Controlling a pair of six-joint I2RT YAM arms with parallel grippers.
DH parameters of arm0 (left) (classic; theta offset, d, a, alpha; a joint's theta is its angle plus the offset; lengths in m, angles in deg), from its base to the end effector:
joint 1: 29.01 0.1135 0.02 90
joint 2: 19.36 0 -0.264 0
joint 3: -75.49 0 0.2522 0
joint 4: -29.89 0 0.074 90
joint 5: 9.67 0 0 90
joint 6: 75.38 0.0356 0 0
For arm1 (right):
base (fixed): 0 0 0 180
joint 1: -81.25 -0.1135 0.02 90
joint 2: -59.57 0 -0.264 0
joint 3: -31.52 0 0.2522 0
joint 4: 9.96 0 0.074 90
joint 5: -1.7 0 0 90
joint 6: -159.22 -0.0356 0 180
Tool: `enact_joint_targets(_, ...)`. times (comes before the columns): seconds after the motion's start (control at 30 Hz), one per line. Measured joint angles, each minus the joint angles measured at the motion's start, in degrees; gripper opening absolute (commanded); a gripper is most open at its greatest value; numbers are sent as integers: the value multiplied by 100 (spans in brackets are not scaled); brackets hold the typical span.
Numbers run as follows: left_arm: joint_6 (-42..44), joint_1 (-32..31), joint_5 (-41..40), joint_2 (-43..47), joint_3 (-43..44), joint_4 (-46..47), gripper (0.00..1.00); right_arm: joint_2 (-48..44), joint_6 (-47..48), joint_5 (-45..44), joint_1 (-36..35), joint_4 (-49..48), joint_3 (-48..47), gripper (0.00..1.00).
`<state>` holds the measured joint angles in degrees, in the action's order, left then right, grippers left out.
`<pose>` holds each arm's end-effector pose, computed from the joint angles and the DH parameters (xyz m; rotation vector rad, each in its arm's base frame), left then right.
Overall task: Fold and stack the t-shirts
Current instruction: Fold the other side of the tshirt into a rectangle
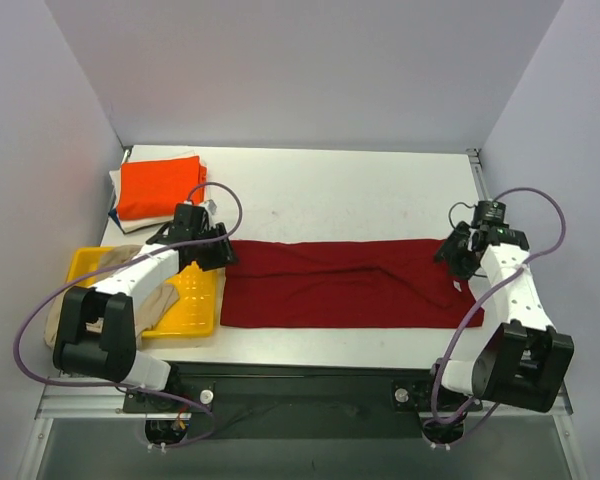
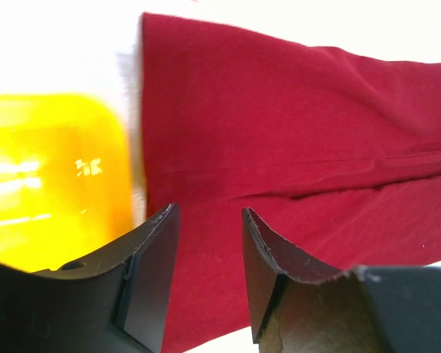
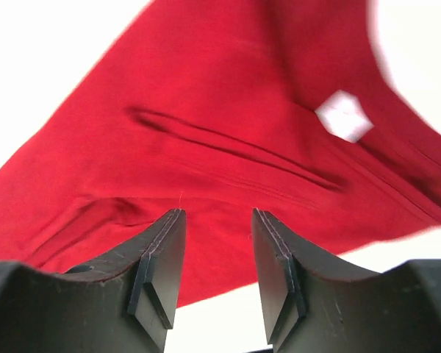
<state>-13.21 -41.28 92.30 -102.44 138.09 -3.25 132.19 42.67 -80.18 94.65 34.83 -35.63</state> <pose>0.2808 -0.0686 0.1997 -0.2594 2.5507 -0.5410 0.2561 -0.0558 0.2574 0.7793 2.3284 0.2747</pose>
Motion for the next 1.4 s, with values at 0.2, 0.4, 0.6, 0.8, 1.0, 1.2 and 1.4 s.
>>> enact_joint_targets(0.2,-61,-494,-109,-221,321,-2,50,1005,61,402,-634,-577,-474,37)
enact_joint_targets(0.4,-219,-885,-151,-328,448,11,50,2079,109,780,-772,-896,-767,33)
enact_joint_targets(0.6,-348,-1016,-221,-345,448,13,50,2643,181,885,-914,-1075,-1027,33)
enact_joint_targets(0.8,-393,-1029,-280,-345,446,13,50,2874,273,885,-1014,-1121,-1095,33)
enact_joint_targets(1.0,-448,-1029,-299,-345,444,13,50,2988,313,885,-1054,-1132,-1165,26)
enact_joint_targets(1.2,-457,-1029,-308,-345,422,17,50,3003,398,887,-1113,-1137,-1167,14)
enact_joint_targets(1.4,-459,-1029,-323,-345,334,35,50,3040,481,894,-1191,-1137,-1167,5)
